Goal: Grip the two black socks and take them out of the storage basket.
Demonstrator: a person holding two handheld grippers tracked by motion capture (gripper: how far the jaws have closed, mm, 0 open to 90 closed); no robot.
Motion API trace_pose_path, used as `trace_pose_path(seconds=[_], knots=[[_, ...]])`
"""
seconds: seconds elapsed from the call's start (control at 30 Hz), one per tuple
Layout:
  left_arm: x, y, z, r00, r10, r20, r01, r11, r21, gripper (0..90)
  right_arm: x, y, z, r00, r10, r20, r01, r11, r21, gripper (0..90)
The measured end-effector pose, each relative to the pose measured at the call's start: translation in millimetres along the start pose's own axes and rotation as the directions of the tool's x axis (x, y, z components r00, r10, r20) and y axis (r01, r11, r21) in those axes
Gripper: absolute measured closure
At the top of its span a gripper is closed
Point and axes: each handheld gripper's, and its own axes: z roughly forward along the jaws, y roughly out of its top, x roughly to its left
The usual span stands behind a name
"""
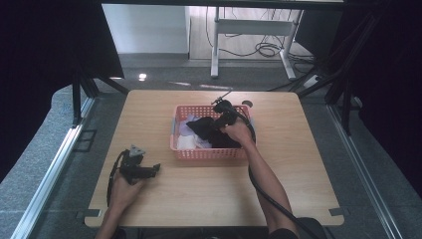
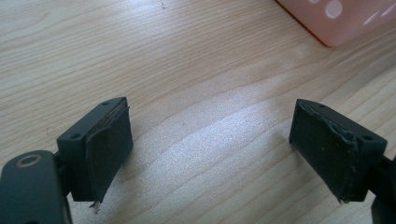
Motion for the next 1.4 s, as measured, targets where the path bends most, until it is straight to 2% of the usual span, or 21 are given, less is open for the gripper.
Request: trace_pose_path(seconds=[0.17,0.5,0.8,1.0,1.4], knots=[[-0.3,-0.1,0.3,1.0000,-0.001,0.001,0.001,1.0000,-0.003,13.0,3.7,8.4,-23.6,0.9998,-0.018,0.004,0.018,0.9983,-0.056,82.8],[-0.7,0.0,0.3,1.0000,0.001,-0.001,-0.001,1.0000,-0.001,13.0,11.1,22.0,-64.9,0.9989,-0.045,0.014,0.047,0.9899,-0.134,82.5],[-1.0,0.1,0.7,1.0000,-0.001,-0.003,0.001,1.0000,-0.005,13.0,12.8,27.6,-93.6,0.9975,-0.056,0.043,0.063,0.9814,-0.181,82.3],[-1.0,0.1,0.8,1.0000,0.000,-0.003,0.000,1.0000,-0.006,13.0,6.6,19.8,-106.7,0.9965,-0.048,0.068,0.061,0.9784,-0.198,82.3],[-1.4,0.0,0.8,1.0000,-0.003,-0.004,0.003,1.0000,-0.005,13.1,-21.8,-14.6,-137.6,0.9922,0.036,0.119,-0.007,0.9726,-0.232,82.3]])
